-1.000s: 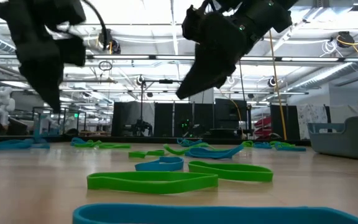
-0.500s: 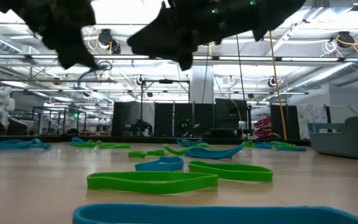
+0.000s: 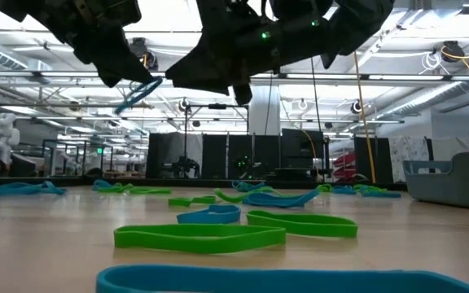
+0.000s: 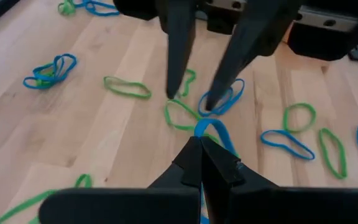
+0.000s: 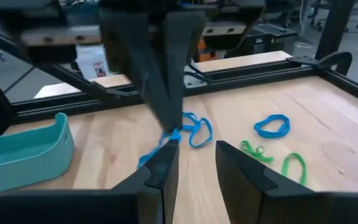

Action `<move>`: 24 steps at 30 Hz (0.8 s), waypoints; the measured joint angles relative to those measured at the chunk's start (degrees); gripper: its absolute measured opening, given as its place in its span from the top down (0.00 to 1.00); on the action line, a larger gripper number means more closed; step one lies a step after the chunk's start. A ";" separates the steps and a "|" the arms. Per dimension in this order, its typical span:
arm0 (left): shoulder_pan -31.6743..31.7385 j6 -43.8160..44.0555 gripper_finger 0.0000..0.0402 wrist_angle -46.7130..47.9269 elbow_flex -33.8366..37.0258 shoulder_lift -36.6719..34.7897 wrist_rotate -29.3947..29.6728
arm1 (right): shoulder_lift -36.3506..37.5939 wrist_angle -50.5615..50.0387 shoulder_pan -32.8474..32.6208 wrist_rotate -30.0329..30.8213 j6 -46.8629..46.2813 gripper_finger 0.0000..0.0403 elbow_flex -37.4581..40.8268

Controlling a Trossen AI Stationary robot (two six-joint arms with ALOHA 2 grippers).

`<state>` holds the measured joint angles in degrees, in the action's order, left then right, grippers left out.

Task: Sort rubber bands into baskets
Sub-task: Put the blue rubber band into the dark blue bin

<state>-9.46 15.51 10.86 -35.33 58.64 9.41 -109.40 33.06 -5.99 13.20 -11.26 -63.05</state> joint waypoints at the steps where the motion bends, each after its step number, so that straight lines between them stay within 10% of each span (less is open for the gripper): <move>1: 0.02 -0.20 1.00 -0.32 0.00 0.45 0.01 | 0.00 -0.49 0.01 0.01 -0.07 0.76 -0.02; 24: 0.05 -3.91 1.00 -3.98 0.02 5.17 0.87 | 0.00 -3.53 -0.01 -7.33 0.36 0.76 0.00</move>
<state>-9.41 11.60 6.87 -35.31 63.81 10.28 -109.40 29.54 -6.00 5.87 -10.90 -63.05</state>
